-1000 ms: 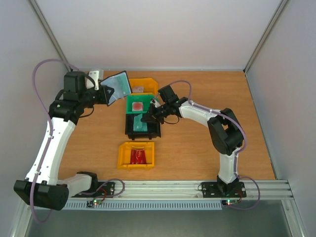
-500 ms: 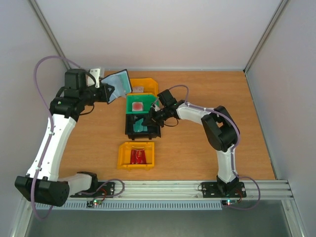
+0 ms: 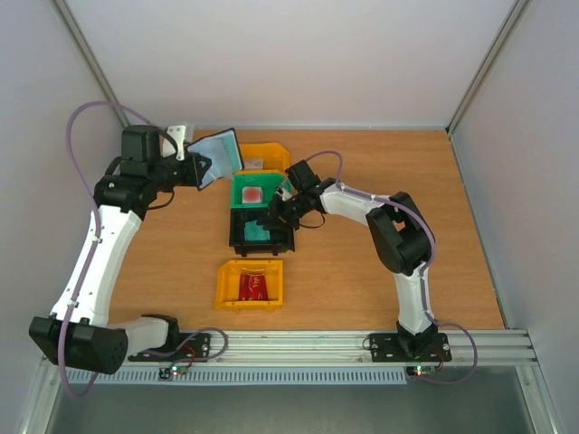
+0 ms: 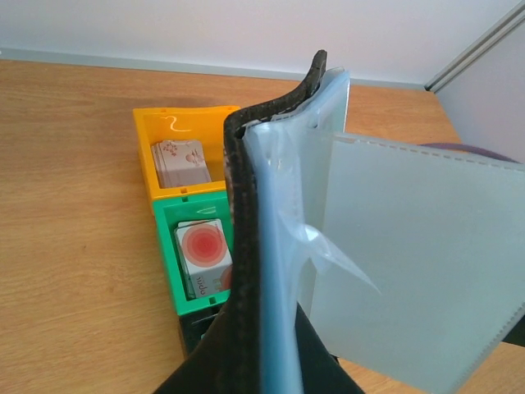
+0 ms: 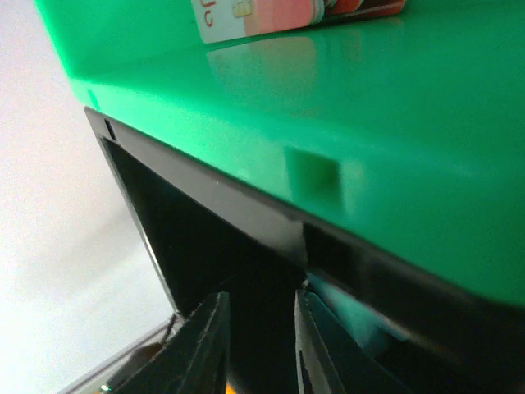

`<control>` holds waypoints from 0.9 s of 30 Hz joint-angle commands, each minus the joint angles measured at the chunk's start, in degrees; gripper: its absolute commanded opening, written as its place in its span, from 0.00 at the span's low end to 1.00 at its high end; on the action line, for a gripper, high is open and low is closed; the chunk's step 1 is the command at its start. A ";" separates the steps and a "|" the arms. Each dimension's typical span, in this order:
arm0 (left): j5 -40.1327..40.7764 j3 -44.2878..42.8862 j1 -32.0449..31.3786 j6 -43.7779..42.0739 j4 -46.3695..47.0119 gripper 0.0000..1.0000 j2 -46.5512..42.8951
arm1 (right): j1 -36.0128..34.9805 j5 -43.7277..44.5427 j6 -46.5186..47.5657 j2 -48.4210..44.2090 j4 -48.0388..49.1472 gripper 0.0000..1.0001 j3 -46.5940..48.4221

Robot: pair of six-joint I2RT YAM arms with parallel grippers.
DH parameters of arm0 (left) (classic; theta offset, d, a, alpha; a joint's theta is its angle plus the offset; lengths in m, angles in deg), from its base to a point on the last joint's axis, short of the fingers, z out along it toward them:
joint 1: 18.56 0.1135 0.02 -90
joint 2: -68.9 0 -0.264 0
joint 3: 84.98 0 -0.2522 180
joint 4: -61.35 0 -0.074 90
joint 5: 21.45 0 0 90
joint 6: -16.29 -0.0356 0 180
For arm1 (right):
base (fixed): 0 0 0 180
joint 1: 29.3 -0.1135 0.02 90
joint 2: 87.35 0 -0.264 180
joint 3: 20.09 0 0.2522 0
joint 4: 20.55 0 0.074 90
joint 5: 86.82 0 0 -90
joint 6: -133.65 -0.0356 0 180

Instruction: Take the credit cards out of the card holder

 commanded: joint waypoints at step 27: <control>-34.88 32.90 -0.51 16.72 44.09 0.00 -22.08 | 0.79 -8.20 39.89 -43.68 -26.01 0.45 10.53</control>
